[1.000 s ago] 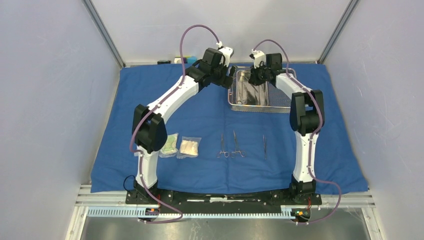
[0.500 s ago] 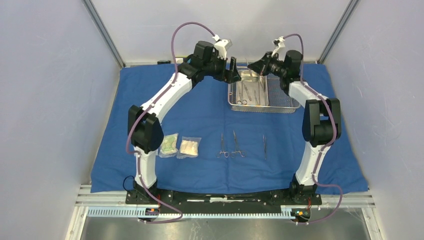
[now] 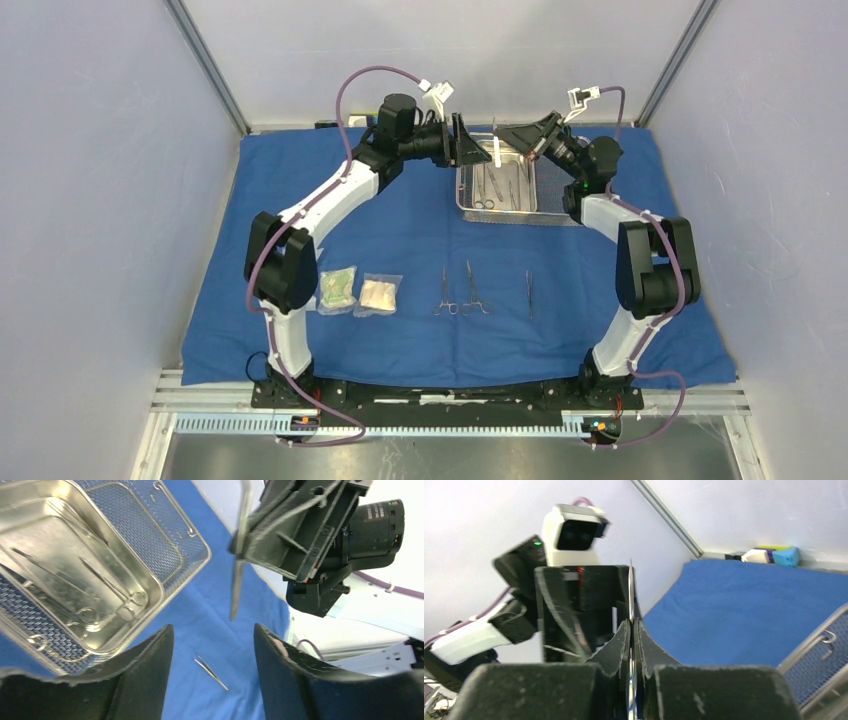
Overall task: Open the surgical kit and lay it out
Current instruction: Pick up the medical item from the container.
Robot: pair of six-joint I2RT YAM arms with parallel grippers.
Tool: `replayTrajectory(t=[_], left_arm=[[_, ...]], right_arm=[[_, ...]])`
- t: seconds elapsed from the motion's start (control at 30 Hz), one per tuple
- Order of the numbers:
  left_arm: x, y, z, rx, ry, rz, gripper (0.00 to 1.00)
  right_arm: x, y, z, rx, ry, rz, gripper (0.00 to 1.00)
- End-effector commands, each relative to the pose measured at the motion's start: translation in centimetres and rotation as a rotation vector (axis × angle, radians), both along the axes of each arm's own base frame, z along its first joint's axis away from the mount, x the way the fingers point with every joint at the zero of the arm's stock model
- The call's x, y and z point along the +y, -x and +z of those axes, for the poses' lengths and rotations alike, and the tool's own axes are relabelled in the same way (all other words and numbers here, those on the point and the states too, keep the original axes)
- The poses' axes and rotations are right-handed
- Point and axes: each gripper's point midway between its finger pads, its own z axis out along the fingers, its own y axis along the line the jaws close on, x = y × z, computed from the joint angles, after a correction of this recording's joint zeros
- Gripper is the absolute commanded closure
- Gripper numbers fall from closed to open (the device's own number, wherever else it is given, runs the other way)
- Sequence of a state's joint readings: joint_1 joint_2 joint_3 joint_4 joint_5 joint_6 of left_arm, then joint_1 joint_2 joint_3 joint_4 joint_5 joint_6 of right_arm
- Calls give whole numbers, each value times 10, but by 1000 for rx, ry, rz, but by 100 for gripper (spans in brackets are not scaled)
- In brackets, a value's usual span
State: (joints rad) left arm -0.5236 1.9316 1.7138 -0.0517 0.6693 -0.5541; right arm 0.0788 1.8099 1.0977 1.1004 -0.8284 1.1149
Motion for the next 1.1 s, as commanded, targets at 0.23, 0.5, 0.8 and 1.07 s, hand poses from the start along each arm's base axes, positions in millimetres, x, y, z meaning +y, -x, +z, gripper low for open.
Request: replayTrajectory(t=[0.23, 0.5, 0.8, 1.07], left_arm=[[-30, 35, 57, 19, 258, -163, 45], [-42, 39, 43, 56, 262, -184, 59], [-35, 42, 49, -10, 229, -194, 50], [-32, 37, 41, -5, 217, -177, 50]], right_arm=[[-3, 31, 43, -78, -122, -2, 95], [-4, 33, 45, -69, -143, 1, 95], [-5, 34, 44, -69, -133, 0, 96], [-5, 37, 48, -70, -139, 5, 96]])
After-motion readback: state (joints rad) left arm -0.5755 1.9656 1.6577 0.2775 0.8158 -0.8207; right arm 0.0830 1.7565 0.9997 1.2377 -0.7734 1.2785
